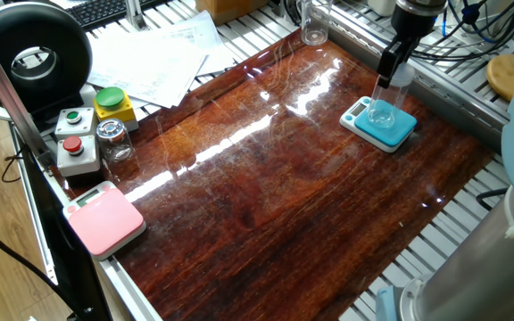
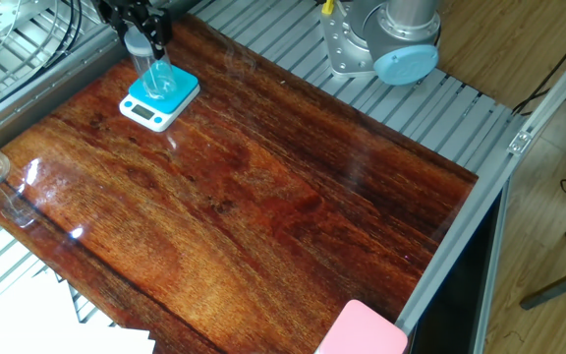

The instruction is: Place the block on the scale

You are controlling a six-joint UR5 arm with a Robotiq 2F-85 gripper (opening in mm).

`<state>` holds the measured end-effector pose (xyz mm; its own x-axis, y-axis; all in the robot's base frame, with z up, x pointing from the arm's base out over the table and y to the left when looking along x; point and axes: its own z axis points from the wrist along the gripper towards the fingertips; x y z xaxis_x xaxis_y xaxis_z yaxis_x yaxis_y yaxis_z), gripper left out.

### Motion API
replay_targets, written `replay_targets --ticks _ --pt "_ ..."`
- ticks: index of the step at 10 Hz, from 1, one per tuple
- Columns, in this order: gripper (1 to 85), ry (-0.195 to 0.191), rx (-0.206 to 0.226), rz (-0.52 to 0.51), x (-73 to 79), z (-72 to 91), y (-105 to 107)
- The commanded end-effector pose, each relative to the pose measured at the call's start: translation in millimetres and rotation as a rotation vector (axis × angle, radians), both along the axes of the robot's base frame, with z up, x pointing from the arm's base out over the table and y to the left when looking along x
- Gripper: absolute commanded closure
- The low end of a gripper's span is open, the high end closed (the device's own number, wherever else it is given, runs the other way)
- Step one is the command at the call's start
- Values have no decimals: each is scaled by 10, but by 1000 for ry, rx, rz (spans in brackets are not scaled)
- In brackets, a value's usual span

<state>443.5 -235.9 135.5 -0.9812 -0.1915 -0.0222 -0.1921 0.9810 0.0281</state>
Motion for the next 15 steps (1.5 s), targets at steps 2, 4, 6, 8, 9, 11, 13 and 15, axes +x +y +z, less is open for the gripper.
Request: replay_targets --ticks 2,4,6,8,9,11,13,15 --pt "313 -6 13 11 11 9 21" --pt "283 -11 14 25 21 6 17" --pt "263 -13 19 30 21 3 20" --pt "253 -13 19 36 20 1 17" --pt "247 -10 19 39 13 -1 16" --pt "233 -12 20 45 19 -5 19" --pt "220 -14 18 54 26 -10 14" --pt "200 -16 20 59 31 -10 18"
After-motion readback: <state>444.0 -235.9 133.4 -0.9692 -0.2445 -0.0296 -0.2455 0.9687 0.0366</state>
